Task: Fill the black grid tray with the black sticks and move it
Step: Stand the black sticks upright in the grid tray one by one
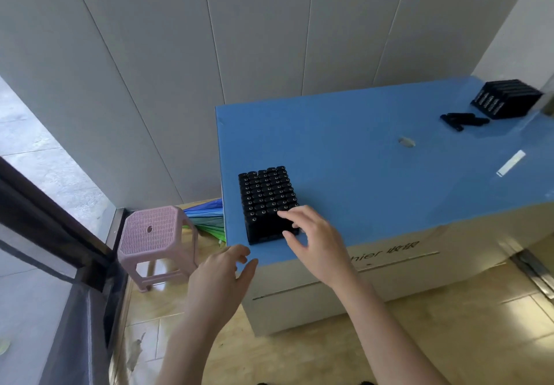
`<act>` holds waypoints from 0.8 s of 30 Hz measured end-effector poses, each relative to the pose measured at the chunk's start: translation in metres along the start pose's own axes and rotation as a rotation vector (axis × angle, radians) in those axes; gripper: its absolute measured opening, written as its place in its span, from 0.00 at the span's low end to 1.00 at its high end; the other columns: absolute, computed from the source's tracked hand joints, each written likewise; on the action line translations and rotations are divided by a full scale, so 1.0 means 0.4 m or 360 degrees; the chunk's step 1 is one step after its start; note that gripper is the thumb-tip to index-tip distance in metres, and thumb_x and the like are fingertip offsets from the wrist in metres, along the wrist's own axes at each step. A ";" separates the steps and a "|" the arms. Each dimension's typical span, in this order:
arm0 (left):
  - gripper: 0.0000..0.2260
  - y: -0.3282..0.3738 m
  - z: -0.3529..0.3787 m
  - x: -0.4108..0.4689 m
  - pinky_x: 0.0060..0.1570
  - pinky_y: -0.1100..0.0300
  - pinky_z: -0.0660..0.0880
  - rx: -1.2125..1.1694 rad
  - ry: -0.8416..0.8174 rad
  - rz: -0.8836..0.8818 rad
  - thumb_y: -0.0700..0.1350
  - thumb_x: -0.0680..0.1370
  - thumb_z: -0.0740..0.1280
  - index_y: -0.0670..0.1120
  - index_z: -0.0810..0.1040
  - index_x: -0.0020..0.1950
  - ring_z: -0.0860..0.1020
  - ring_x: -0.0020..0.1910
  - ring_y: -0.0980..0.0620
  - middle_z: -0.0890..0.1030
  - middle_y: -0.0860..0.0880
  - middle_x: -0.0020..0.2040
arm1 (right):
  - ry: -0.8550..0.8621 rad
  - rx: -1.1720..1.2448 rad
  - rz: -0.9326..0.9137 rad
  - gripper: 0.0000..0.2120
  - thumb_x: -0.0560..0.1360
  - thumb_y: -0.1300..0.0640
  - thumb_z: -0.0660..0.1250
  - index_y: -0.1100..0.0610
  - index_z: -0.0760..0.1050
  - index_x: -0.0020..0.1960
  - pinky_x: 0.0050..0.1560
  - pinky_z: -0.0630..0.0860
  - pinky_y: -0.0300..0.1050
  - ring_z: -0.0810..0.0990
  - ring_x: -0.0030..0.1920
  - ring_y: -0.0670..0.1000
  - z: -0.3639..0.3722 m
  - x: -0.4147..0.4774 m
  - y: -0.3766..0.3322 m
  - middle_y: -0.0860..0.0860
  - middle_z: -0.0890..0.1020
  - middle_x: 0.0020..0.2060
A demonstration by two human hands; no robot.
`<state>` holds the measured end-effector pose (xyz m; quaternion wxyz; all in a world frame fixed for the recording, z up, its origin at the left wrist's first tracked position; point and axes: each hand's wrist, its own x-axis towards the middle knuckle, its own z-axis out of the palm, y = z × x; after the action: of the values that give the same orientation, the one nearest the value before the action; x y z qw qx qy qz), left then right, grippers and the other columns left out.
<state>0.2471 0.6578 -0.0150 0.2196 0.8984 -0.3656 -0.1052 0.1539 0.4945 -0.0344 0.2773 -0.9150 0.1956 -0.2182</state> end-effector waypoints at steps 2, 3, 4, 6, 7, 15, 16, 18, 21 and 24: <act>0.11 0.055 0.024 0.016 0.45 0.57 0.76 -0.0004 -0.0004 0.0046 0.55 0.77 0.61 0.54 0.76 0.57 0.78 0.46 0.57 0.78 0.60 0.47 | -0.0004 0.0020 0.0117 0.14 0.77 0.57 0.62 0.51 0.74 0.61 0.48 0.76 0.40 0.76 0.49 0.41 -0.060 -0.028 0.050 0.42 0.78 0.54; 0.11 0.086 0.039 0.024 0.45 0.58 0.76 0.0005 -0.0005 0.0076 0.55 0.78 0.61 0.54 0.76 0.56 0.78 0.46 0.57 0.78 0.60 0.46 | 0.0009 0.0018 0.0167 0.13 0.77 0.57 0.62 0.51 0.75 0.61 0.50 0.75 0.38 0.76 0.50 0.41 -0.094 -0.042 0.080 0.42 0.78 0.54; 0.10 0.119 0.056 0.030 0.44 0.59 0.75 0.0011 -0.0003 0.0109 0.55 0.78 0.60 0.55 0.75 0.56 0.77 0.46 0.58 0.77 0.61 0.45 | 0.0032 0.0010 0.0214 0.13 0.77 0.57 0.62 0.51 0.75 0.61 0.51 0.74 0.37 0.76 0.50 0.40 -0.129 -0.057 0.109 0.42 0.78 0.54; 0.10 0.194 0.094 0.041 0.42 0.61 0.73 -0.0006 0.0008 0.0164 0.55 0.78 0.60 0.55 0.75 0.56 0.77 0.46 0.59 0.75 0.61 0.44 | 0.0083 -0.0016 0.0293 0.13 0.77 0.57 0.63 0.52 0.75 0.61 0.52 0.73 0.36 0.76 0.49 0.40 -0.202 -0.087 0.171 0.43 0.79 0.54; 0.10 0.236 0.115 0.045 0.42 0.61 0.72 -0.0023 0.0010 0.0187 0.54 0.78 0.60 0.55 0.75 0.56 0.76 0.47 0.59 0.75 0.61 0.44 | 0.0098 -0.0032 0.0321 0.13 0.76 0.57 0.63 0.52 0.75 0.60 0.52 0.74 0.38 0.76 0.49 0.40 -0.239 -0.103 0.201 0.43 0.79 0.53; 0.11 0.590 0.308 0.061 0.44 0.60 0.71 -0.0069 -0.0008 0.0280 0.55 0.78 0.59 0.55 0.74 0.57 0.77 0.50 0.56 0.79 0.60 0.50 | 0.0319 -0.0091 0.0428 0.11 0.75 0.59 0.65 0.52 0.78 0.55 0.51 0.76 0.44 0.78 0.47 0.42 -0.517 -0.249 0.455 0.43 0.81 0.48; 0.11 0.630 0.331 0.062 0.44 0.60 0.71 -0.0069 -0.0009 0.0293 0.55 0.78 0.59 0.55 0.74 0.57 0.77 0.51 0.56 0.79 0.60 0.50 | 0.0341 -0.0097 0.0433 0.10 0.75 0.59 0.65 0.52 0.79 0.55 0.51 0.77 0.45 0.79 0.47 0.43 -0.545 -0.263 0.487 0.43 0.81 0.48; 0.11 0.707 0.372 0.061 0.44 0.60 0.71 -0.0073 -0.0020 0.0322 0.55 0.78 0.59 0.54 0.74 0.57 0.77 0.51 0.55 0.79 0.60 0.52 | 0.0358 -0.0117 0.0441 0.10 0.74 0.59 0.65 0.52 0.79 0.54 0.50 0.77 0.46 0.79 0.47 0.43 -0.600 -0.288 0.548 0.43 0.81 0.47; 0.11 0.803 0.417 0.063 0.45 0.60 0.71 -0.0087 -0.0024 0.0345 0.55 0.78 0.59 0.54 0.74 0.58 0.77 0.51 0.56 0.78 0.60 0.53 | 0.0351 -0.0135 0.0456 0.10 0.74 0.58 0.65 0.52 0.79 0.54 0.50 0.77 0.49 0.79 0.47 0.44 -0.673 -0.308 0.624 0.43 0.81 0.47; 0.12 0.872 0.451 0.084 0.45 0.60 0.72 -0.0077 -0.0007 0.0333 0.55 0.78 0.59 0.54 0.74 0.58 0.77 0.52 0.55 0.78 0.60 0.53 | 0.0335 -0.0134 0.0479 0.10 0.75 0.58 0.65 0.52 0.79 0.54 0.50 0.77 0.48 0.79 0.48 0.43 -0.733 -0.307 0.691 0.43 0.80 0.47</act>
<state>-0.0051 0.3551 -0.0106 0.2502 0.8495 -0.4553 -0.0924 -0.1621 0.2168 -0.0136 0.2464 -0.8582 0.3673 -0.2604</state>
